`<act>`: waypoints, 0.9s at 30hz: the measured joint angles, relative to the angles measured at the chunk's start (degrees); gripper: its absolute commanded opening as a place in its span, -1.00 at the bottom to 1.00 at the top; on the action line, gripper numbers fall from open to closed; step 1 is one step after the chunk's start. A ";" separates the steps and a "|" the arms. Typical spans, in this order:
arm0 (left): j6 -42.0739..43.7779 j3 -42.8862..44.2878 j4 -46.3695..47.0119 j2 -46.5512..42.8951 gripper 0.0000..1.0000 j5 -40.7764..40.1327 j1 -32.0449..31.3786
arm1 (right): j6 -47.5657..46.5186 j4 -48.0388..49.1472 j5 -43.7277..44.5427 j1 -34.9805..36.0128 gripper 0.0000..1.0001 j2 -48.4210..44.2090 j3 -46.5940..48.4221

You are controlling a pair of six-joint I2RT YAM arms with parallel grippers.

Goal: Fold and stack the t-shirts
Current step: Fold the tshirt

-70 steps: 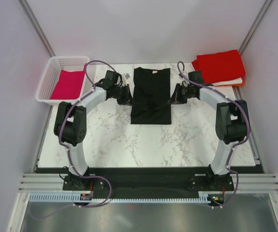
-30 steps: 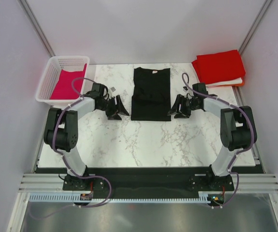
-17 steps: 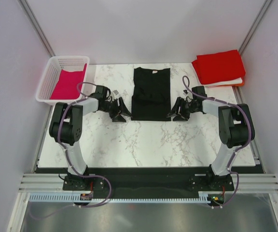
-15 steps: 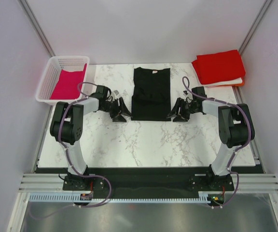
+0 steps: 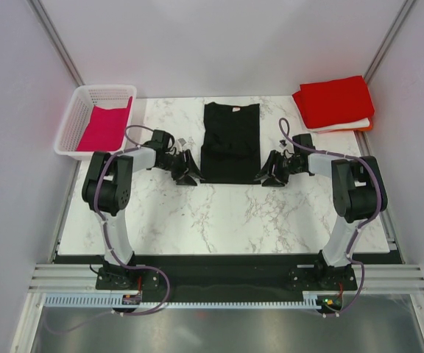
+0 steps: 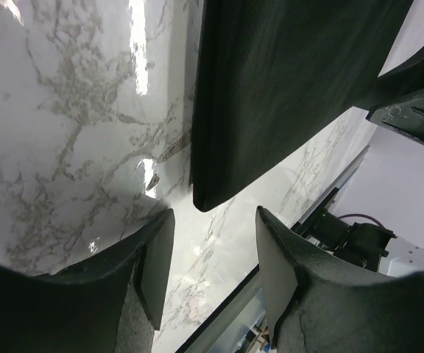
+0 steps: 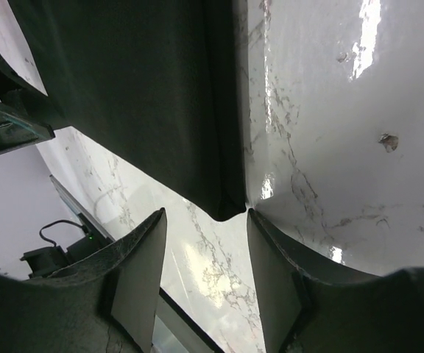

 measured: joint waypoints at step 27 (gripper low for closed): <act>-0.33 1.01 -1.36 -1.79 -0.95 -1.62 -3.19 | 3.39 3.54 -2.67 -0.39 -1.00 -0.33 -4.42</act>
